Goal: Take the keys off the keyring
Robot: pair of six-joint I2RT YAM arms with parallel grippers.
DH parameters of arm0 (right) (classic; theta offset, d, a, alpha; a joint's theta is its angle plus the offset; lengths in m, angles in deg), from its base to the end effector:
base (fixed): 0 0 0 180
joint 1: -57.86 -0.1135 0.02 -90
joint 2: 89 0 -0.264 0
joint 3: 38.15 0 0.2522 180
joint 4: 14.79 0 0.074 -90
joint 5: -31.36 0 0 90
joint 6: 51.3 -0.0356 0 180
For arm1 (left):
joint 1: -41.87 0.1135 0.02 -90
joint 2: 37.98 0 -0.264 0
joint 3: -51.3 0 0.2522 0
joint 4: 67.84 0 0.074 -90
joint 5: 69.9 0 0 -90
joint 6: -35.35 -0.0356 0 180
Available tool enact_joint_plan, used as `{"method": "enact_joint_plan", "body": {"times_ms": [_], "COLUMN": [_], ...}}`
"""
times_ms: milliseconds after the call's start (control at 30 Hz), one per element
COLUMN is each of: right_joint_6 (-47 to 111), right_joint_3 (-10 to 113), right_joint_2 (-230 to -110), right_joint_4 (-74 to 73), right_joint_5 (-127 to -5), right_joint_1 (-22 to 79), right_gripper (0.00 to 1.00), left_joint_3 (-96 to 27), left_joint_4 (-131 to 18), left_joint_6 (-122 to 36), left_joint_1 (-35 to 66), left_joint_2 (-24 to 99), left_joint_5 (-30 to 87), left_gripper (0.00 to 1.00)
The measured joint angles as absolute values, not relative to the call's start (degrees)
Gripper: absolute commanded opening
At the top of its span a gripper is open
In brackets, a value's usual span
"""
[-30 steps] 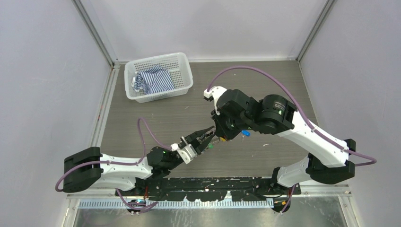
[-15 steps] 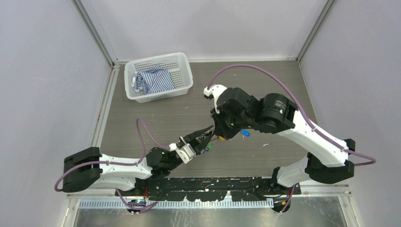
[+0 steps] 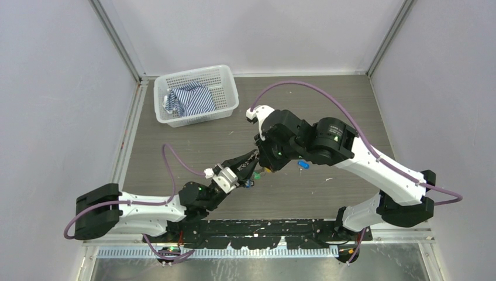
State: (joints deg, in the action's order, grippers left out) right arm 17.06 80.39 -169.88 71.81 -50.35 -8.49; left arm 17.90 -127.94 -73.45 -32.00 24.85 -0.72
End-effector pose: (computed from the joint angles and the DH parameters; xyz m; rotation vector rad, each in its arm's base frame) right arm 0.1048 0.2265 0.4459 -0.8814 2.3202 0.5160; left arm 0.0709 -0.1995 0.2792 0.5230 0.9648 -0.6776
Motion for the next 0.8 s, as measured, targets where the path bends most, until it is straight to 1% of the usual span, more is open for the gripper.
{"method": "enact_joint_plan", "body": {"times_ms": [133, 400, 600, 800], "right_joint_6": [16.7, 16.2, 16.0, 15.2], "right_joint_3": [77.9, 77.1, 81.5, 83.4], "right_joint_2": [-169.9, -169.9, -169.9, -169.5], "right_joint_4": [70.1, 68.2, 70.7, 70.7], "right_joint_5": [-50.3, -48.4, -45.3, -49.5], "right_joint_1": [-9.8, -11.0, -10.3, -6.9], "right_gripper": [0.01, 0.01, 0.01, 0.01], "left_joint_3": [17.2, 16.8, 16.8, 16.8], "left_joint_4": [-127.6, -127.5, -127.6, -127.8], "left_joint_6": [-72.7, -72.6, -72.5, -72.4], "left_joint_1": [-31.9, -31.9, -31.9, -31.6], "left_joint_2": [24.8, 24.8, 24.5, 23.6], "left_joint_5": [-2.9, -4.4, -2.7, 0.5], "left_gripper": [0.00, 0.00, 0.00, 0.00]}}
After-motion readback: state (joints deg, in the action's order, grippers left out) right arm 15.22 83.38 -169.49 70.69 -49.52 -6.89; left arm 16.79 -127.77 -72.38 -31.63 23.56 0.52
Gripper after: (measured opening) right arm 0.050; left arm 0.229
